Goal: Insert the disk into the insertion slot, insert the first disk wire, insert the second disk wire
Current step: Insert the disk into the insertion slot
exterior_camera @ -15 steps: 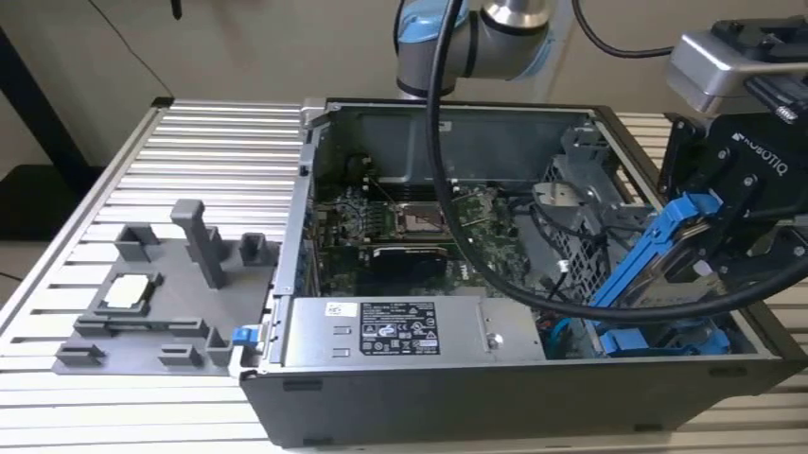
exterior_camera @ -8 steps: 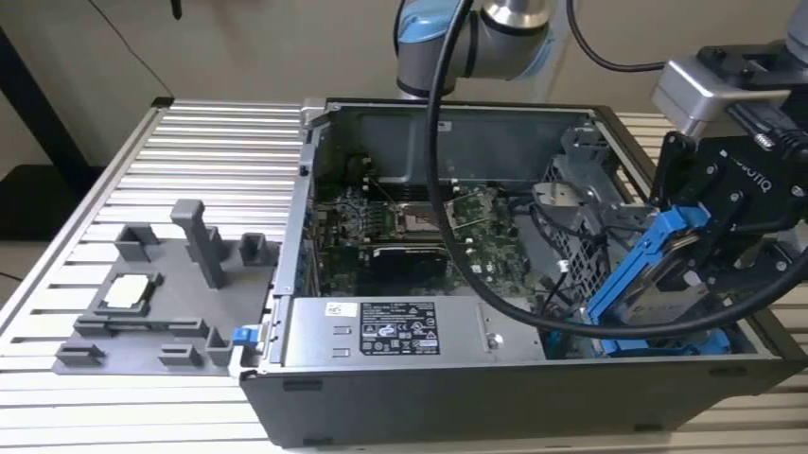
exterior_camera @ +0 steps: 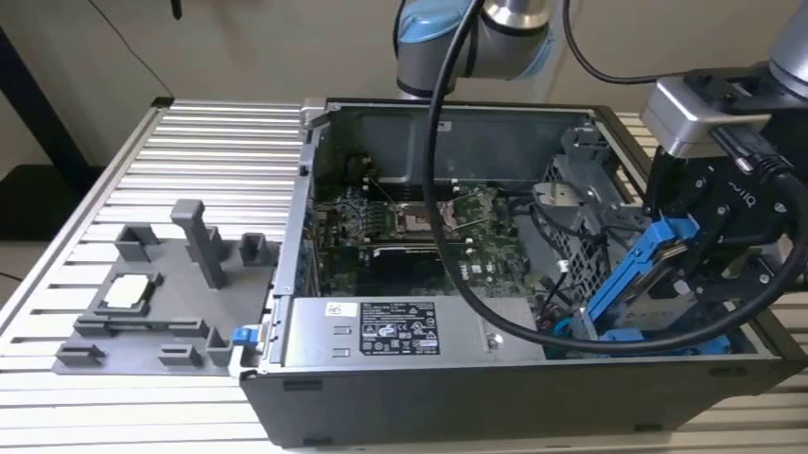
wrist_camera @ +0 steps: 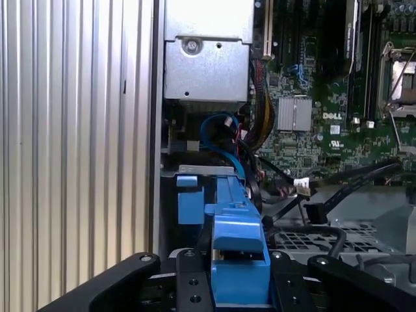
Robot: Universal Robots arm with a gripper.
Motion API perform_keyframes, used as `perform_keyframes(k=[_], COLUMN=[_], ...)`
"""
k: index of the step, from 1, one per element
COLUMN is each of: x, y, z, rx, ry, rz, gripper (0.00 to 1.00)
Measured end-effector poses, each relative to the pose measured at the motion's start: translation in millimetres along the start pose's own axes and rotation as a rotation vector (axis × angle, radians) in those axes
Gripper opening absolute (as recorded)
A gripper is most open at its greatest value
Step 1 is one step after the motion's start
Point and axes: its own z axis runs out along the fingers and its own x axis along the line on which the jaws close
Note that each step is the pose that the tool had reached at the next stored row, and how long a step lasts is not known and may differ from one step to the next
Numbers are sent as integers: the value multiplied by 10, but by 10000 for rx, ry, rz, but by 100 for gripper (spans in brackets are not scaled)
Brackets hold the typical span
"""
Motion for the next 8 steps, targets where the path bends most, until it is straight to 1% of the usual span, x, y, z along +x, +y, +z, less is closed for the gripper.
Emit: perform_keyframes(k=[8], x=[6], y=[-1], z=[142], rx=[2], ry=[-55], rz=[0], gripper=[33])
